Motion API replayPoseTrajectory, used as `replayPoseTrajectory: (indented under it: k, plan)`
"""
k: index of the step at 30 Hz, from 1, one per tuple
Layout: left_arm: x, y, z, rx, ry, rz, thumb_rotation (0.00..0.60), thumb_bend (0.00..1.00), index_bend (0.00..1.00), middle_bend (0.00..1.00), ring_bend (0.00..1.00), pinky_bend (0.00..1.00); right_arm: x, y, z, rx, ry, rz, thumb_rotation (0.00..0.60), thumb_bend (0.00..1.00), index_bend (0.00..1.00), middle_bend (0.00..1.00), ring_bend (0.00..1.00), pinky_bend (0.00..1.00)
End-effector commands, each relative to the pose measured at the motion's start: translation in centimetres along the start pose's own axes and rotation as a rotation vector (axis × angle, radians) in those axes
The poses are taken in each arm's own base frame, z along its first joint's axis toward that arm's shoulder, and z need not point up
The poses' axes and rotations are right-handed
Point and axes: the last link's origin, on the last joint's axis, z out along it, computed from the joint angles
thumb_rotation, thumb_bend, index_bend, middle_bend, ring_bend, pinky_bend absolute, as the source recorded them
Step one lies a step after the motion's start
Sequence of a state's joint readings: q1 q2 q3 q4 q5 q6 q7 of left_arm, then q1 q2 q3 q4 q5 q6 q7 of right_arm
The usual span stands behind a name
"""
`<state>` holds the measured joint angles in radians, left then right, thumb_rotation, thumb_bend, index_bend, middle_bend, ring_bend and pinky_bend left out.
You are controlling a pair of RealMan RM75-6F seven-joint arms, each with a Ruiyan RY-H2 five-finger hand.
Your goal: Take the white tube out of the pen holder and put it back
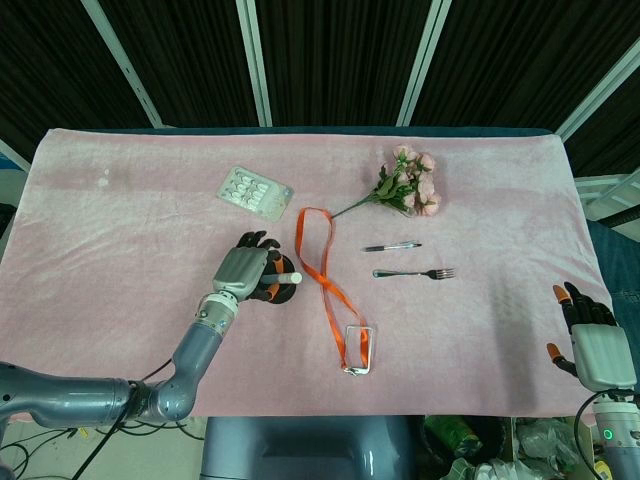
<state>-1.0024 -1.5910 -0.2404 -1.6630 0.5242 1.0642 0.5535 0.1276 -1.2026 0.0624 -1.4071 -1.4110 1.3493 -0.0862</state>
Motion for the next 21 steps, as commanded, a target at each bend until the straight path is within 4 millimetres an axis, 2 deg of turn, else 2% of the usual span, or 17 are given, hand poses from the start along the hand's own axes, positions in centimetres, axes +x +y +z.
replayPoseTrajectory:
  k: [1,12,21]
  plan:
    - [-0.1,0.0,0.0,-0.002,0.001,0.003,0.6,0.44,0.46,0.17,0.0,0.0,0.0,0.0,0.0,0.001,0.002,0.001,0.6,0.19,0.03,0.05,0.14,0.18]
    - [0.0,0.0,0.0,-0.019,-0.012,-0.015,0.6,0.41,0.3,0.16,0.0,0.0,0.1,-0.2,-0.1,0.006,0.004,0.002,0.6,0.19,0.03,0.05,0.14,0.18]
    - [1.0,-0.1,-0.6,-0.031,0.01,-0.035,0.6,0.41,0.28,0.16,0.0,0.0,0.3,-0.2,-0.1,0.005,0.012,0.004,0.6,0.19,0.03,0.05,0.14,0.18]
